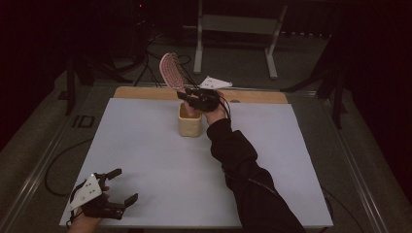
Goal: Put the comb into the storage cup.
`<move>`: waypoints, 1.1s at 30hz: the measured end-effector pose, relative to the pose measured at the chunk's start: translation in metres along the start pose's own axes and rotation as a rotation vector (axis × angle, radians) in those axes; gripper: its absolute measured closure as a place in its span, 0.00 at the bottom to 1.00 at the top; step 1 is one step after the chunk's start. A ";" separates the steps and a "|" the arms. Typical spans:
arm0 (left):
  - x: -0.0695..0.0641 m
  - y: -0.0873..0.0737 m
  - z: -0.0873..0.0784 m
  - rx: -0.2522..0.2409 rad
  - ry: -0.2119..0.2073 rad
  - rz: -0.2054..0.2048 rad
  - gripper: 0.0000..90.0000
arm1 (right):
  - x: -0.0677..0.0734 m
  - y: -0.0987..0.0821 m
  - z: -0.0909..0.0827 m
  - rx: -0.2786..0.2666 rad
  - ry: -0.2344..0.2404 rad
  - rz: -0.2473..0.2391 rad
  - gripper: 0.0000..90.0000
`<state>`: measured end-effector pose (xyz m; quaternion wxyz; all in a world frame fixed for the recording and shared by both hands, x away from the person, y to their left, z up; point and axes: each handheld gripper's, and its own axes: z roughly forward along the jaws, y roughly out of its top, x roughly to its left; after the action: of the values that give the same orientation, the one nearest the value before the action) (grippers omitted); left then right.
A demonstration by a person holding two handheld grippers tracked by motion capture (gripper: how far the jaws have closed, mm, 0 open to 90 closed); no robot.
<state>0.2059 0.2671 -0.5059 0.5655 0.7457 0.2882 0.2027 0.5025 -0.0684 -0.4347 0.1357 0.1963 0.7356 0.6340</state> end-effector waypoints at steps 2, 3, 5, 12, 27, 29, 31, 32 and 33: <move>0.000 0.000 0.000 0.000 0.001 0.001 0.00 | 0.000 -0.003 0.000 0.004 0.002 -0.006 0.78; 0.000 0.000 0.000 0.000 0.000 -0.001 0.00 | 0.001 -0.005 0.000 0.009 0.004 -0.010 0.78; 0.000 0.000 0.000 0.000 0.000 -0.002 0.00 | 0.001 -0.009 0.000 0.015 0.004 -0.020 0.78; 0.000 0.000 0.000 0.002 -0.001 -0.001 0.00 | 0.002 -0.016 0.000 0.041 0.016 -0.033 0.78; 0.000 -0.001 0.001 0.008 -0.003 0.002 0.00 | 0.004 -0.026 0.001 0.107 0.016 -0.046 0.77; 0.000 -0.001 0.001 0.008 -0.005 0.000 0.00 | 0.005 -0.026 0.002 0.121 0.014 -0.045 0.77; 0.000 -0.001 0.001 0.009 -0.005 0.001 0.00 | 0.005 -0.026 0.002 0.125 0.020 -0.046 0.77; 0.000 -0.001 0.001 0.009 -0.005 0.002 0.00 | 0.005 -0.026 0.003 0.131 0.016 -0.047 0.77; 0.000 -0.001 0.001 0.008 -0.005 0.002 0.00 | 0.005 -0.027 0.003 0.132 0.017 -0.047 0.77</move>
<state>0.2062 0.2663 -0.5067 0.5630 0.7487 0.2869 0.2005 0.4959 -0.0663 -0.4612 0.1310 0.1822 0.7812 0.5825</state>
